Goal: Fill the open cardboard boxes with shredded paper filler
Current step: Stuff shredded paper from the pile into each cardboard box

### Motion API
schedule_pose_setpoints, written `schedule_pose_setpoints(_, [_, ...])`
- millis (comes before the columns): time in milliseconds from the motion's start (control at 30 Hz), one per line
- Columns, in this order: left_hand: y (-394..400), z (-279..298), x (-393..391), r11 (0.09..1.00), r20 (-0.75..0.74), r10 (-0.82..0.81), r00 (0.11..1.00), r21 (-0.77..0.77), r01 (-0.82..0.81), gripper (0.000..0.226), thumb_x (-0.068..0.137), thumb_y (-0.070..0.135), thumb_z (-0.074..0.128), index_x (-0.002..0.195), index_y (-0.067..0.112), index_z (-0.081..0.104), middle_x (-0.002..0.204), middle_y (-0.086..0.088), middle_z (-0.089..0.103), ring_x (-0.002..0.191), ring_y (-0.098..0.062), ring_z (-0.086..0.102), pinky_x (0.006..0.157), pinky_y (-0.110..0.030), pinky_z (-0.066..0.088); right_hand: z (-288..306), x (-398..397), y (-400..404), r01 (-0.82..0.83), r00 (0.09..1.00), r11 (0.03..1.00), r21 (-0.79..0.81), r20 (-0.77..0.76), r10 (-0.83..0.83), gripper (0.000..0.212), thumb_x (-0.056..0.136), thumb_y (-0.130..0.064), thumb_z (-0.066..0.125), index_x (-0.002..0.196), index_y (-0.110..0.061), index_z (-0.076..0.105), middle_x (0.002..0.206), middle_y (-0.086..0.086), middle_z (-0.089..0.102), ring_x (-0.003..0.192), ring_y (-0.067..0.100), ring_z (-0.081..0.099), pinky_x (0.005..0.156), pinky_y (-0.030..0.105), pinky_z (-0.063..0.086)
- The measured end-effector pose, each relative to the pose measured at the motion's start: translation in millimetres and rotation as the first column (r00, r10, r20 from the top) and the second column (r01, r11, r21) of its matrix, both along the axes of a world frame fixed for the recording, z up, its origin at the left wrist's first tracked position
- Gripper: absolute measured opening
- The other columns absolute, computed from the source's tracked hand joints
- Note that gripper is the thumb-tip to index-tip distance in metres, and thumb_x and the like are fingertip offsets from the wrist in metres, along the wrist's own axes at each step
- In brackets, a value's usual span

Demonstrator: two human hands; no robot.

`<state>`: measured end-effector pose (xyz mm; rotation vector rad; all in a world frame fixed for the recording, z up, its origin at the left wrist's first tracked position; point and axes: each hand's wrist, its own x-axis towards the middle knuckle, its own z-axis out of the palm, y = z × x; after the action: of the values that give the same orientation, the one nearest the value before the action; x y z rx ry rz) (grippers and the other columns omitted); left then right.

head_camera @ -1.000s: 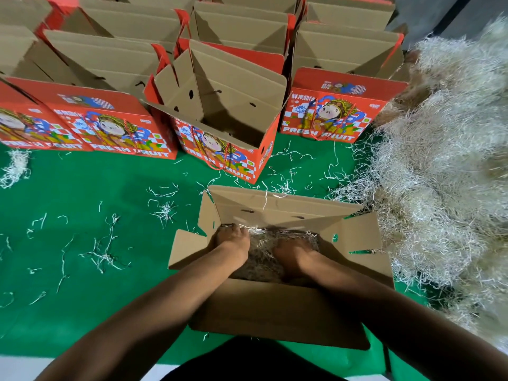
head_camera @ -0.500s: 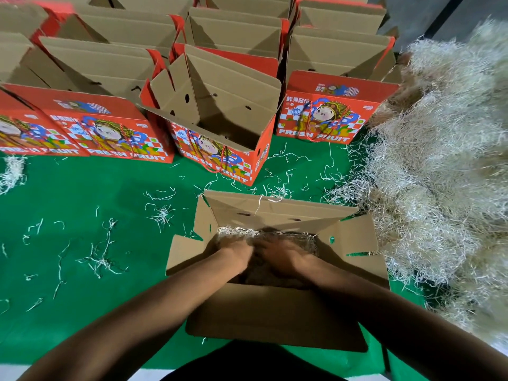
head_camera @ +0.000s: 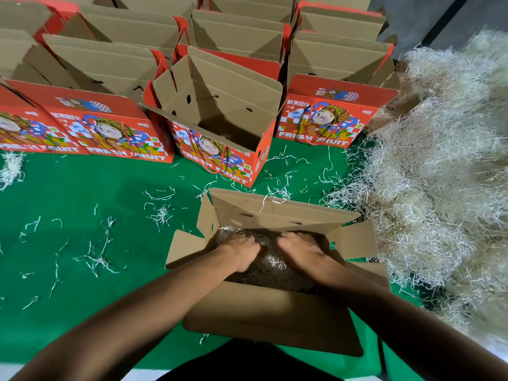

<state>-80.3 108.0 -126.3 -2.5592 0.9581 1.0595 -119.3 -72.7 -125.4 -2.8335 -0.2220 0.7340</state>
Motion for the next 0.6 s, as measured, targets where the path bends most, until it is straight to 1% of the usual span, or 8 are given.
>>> schedule_pose_setpoints(67, [2.0, -3.6, -1.7, 1.0, -0.045, -0.001, 0.999, 0.023, 0.002, 0.05, 0.085, -0.005, 0.06, 0.133, 0.005, 0.053, 0.143, -0.014, 0.047, 0.136, -0.033, 0.043, 0.115, -0.048, 0.034, 2.5, 1.5, 3.0, 0.062, 0.993, 0.996, -0.06, -0.1, -0.068, 0.023, 0.096, -0.031, 0.048, 0.093, -0.017, 0.065, 0.112, 0.012, 0.067, 0.104, 0.033, 0.061, 0.081, 0.035, 0.044])
schedule_pose_setpoints(100, [3.0, -5.5, -1.7, 0.999, -0.051, -0.01, 0.999, 0.043, 0.013, 0.052, 0.086, -0.005, 0.058, 0.136, 0.006, 0.051, 0.148, -0.015, 0.043, 0.139, -0.033, 0.039, 0.117, -0.048, 0.03, 3.0, 1.4, 5.8, 0.001, 0.985, 0.99, -0.143, -0.173, -0.026, 0.018, 0.097, -0.025, 0.052, 0.103, -0.016, 0.066, 0.12, 0.014, 0.065, 0.109, 0.033, 0.061, 0.084, 0.038, 0.047])
schedule_pose_setpoints(167, [5.1, -8.7, -1.0, 0.994, -0.034, -0.031, 0.999, 0.101, 0.034, 0.056, 0.09, -0.003, 0.055, 0.144, 0.007, 0.044, 0.157, -0.015, 0.032, 0.147, -0.032, 0.028, 0.121, -0.047, 0.021, -0.7, 0.3, 11.6, -0.133, 0.947, 0.947, -0.293, -0.319, 0.034, 0.039, 0.095, -0.021, 0.06, 0.133, -0.009, 0.056, 0.139, 0.017, 0.052, 0.123, 0.034, 0.056, 0.097, 0.043, 0.048])
schedule_pose_setpoints(267, [5.7, -7.6, -1.1, 0.991, 0.021, -0.004, 1.0, 0.132, 0.001, 0.052, 0.092, 0.007, 0.057, 0.142, 0.01, 0.047, 0.156, -0.013, 0.035, 0.146, -0.03, 0.029, 0.12, -0.05, 0.022, -2.6, -6.9, 9.3, -0.147, 0.953, 0.944, -0.295, -0.297, 0.055, 0.047, 0.097, -0.019, 0.058, 0.14, -0.003, 0.046, 0.141, 0.02, 0.047, 0.125, 0.033, 0.052, 0.108, 0.044, 0.038])
schedule_pose_setpoints(367, [1.4, -2.9, -2.6, 0.999, 0.08, 0.021, 0.997, 0.044, -0.025, 0.049, 0.09, 0.014, 0.061, 0.138, 0.014, 0.052, 0.158, -0.013, 0.031, 0.146, -0.035, 0.027, 0.117, -0.05, 0.027, 2.5, -5.7, 0.2, -0.066, 0.993, 0.982, -0.18, -0.105, 0.047, 0.027, 0.104, -0.022, 0.041, 0.109, -0.007, 0.062, 0.115, 0.016, 0.06, 0.105, 0.03, 0.057, 0.097, 0.037, 0.042])
schedule_pose_setpoints(433, [-2.1, -1.0, -3.3, 0.999, 0.072, 0.053, 0.996, -0.002, -0.053, 0.048, 0.09, 0.012, 0.061, 0.137, 0.015, 0.052, 0.163, -0.015, 0.02, 0.147, -0.04, 0.022, 0.118, -0.05, 0.025, 6.0, -5.4, -2.4, 0.02, 0.997, 0.989, -0.143, -0.074, -0.031, 0.019, 0.1, -0.019, 0.044, 0.096, -0.01, 0.061, 0.113, 0.017, 0.062, 0.108, 0.033, 0.058, 0.093, 0.037, 0.043])
schedule_pose_setpoints(500, [-3.9, -0.7, -3.8, 0.998, 0.069, 0.061, 0.996, -0.032, -0.059, 0.049, 0.089, 0.007, 0.062, 0.136, 0.014, 0.052, 0.162, -0.017, 0.02, 0.144, -0.039, 0.03, 0.117, -0.048, 0.027, 6.3, -2.8, 2.5, -0.063, 0.987, 0.986, -0.155, -0.157, 0.039, 0.012, 0.1, -0.015, 0.047, 0.098, -0.013, 0.058, 0.117, 0.015, 0.063, 0.111, 0.03, 0.06, 0.094, 0.034, 0.044])
schedule_pose_setpoints(600, [-0.9, -4.2, -3.1, 0.986, 0.001, 0.132, 0.991, -0.101, -0.131, 0.07, 0.088, 0.002, 0.06, 0.151, 0.019, 0.033, 0.157, -0.017, 0.032, 0.138, -0.037, 0.04, 0.114, -0.049, 0.034, -11.3, -13.5, 2.0, -0.148, 0.901, 0.977, -0.153, -0.429, 0.069, 0.028, 0.096, -0.024, 0.06, 0.123, -0.014, 0.06, 0.121, 0.01, 0.062, 0.106, 0.024, 0.061, 0.085, 0.029, 0.044])
